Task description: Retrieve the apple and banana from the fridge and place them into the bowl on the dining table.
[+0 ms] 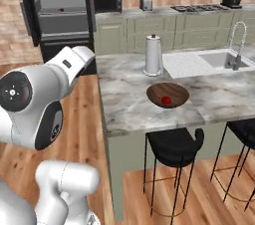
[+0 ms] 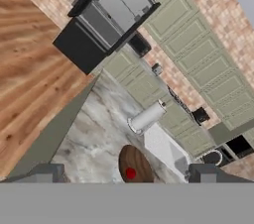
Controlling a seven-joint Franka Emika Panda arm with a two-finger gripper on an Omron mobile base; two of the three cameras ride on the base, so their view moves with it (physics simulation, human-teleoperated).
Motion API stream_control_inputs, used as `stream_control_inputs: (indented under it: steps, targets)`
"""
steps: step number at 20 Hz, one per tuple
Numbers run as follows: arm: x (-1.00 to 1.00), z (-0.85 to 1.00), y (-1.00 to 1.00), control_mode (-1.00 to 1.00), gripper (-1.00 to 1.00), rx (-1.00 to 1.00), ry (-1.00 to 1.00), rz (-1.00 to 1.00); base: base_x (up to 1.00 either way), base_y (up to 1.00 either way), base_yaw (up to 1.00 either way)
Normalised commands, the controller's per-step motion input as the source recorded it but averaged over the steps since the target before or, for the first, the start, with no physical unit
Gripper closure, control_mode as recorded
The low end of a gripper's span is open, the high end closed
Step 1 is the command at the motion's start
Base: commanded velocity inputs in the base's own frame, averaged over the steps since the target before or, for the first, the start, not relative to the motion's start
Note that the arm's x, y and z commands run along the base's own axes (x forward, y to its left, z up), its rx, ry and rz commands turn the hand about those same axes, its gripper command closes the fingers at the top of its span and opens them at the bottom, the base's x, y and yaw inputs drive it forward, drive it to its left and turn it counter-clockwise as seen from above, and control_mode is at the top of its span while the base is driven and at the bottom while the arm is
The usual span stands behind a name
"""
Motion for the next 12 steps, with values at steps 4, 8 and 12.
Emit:
stream_control_inputs:
  steps: [4,8,12]
  targets:
    - [0.00,0.00,0.00,1.00,-1.00,0.00,0.00,0.00,-0.26,0.99,0.34]
    - [0.00,0.00,0.00,1.00,-1.00,0.00,0.00,0.00,0.00,1.00,0.41]
    - [0.00,0.00,0.00,1.00,-1.00,0.00,0.00,0.00,0.04,0.96,0.41]
